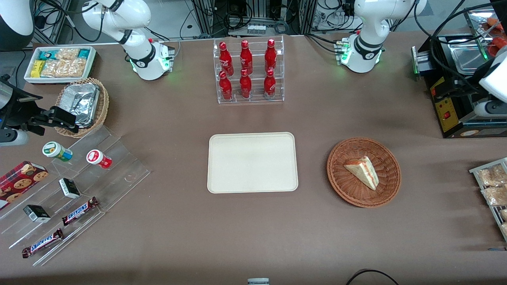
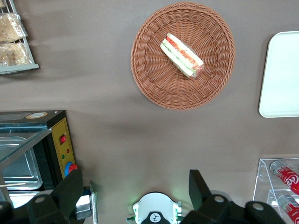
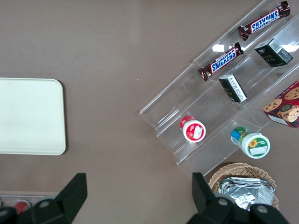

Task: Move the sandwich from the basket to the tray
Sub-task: 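Move the left gripper from rest toward the wicker basket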

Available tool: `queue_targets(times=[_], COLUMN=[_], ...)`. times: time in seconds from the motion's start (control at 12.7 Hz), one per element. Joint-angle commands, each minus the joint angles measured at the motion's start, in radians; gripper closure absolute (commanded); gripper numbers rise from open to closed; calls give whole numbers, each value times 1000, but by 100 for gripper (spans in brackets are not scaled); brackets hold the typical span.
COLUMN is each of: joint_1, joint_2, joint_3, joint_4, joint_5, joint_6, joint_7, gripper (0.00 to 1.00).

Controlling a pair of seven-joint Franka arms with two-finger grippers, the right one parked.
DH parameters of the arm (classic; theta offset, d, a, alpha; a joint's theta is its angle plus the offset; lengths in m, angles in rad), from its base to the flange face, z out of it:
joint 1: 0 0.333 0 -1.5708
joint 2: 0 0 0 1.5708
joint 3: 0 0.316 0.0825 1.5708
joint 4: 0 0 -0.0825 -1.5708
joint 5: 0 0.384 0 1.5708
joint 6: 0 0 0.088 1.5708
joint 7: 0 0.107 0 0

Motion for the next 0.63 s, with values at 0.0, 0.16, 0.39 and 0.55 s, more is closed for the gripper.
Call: queue_targets(times=[0.0,0.16,0.39,0.55], joint_1=[-6,-8,-14,-19], joint_2=[-4,2,40,71], joint_3=[19,19,16,14], joint_4=[1,6,6,-13], joint_5=[0,10,46,31], joint_6=[8,12,28,81], joint_7=[-8,-7,-17,-124], gripper=[0,0,0,0])
